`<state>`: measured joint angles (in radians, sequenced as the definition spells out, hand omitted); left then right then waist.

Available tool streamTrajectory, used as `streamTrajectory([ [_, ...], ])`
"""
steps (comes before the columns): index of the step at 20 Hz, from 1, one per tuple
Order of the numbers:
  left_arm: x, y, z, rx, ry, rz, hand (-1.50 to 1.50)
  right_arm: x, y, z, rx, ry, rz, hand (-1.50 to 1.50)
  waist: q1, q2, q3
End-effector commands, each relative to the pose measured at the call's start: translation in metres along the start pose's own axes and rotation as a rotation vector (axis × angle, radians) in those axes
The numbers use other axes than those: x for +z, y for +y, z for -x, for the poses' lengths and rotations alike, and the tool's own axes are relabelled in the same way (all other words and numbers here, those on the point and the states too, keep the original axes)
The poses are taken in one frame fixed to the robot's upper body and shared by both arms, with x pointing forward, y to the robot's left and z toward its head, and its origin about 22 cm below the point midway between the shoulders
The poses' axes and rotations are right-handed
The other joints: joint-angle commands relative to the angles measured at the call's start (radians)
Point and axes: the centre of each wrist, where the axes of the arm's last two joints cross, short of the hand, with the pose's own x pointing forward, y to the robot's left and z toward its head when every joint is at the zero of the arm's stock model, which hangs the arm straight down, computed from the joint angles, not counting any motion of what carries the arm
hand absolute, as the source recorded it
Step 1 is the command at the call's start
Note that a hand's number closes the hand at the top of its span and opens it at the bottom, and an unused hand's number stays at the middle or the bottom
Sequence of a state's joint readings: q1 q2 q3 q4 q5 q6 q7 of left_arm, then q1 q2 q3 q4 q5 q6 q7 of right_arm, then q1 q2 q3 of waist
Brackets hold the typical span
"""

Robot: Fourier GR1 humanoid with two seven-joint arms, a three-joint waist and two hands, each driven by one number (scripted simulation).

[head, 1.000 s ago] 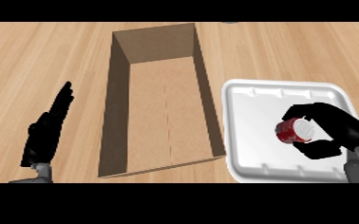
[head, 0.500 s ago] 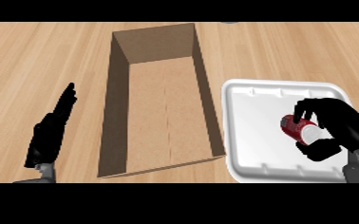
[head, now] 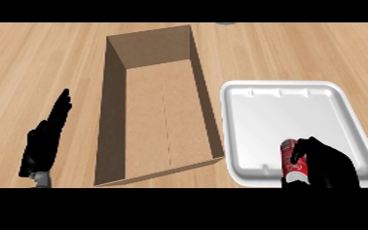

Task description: Pick the can from the tray and place it in the cardboard box

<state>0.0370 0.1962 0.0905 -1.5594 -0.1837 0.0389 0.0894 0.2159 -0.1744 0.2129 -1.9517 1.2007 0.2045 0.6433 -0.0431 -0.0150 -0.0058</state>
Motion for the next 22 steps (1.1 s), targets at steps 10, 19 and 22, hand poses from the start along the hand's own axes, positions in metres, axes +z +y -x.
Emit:
streamTrajectory([
  [10,0.002,-0.012,0.002,0.003,-0.028,0.036,0.0,0.13,-0.062,-0.071,-0.381,-0.158,0.33,1.5,0.032,0.006,0.004],
  [19,-0.012,-0.015,-0.022,0.001,-0.048,0.062,0.0,0.135,-0.078,-0.121,-0.472,-0.333,0.385,1.5,0.072,0.02,0.003],
  [22,0.001,-0.014,-0.021,-0.012,-0.053,0.055,0.0,0.128,-0.083,-0.141,-0.442,-0.325,0.393,1.5,0.069,0.016,0.004],
])
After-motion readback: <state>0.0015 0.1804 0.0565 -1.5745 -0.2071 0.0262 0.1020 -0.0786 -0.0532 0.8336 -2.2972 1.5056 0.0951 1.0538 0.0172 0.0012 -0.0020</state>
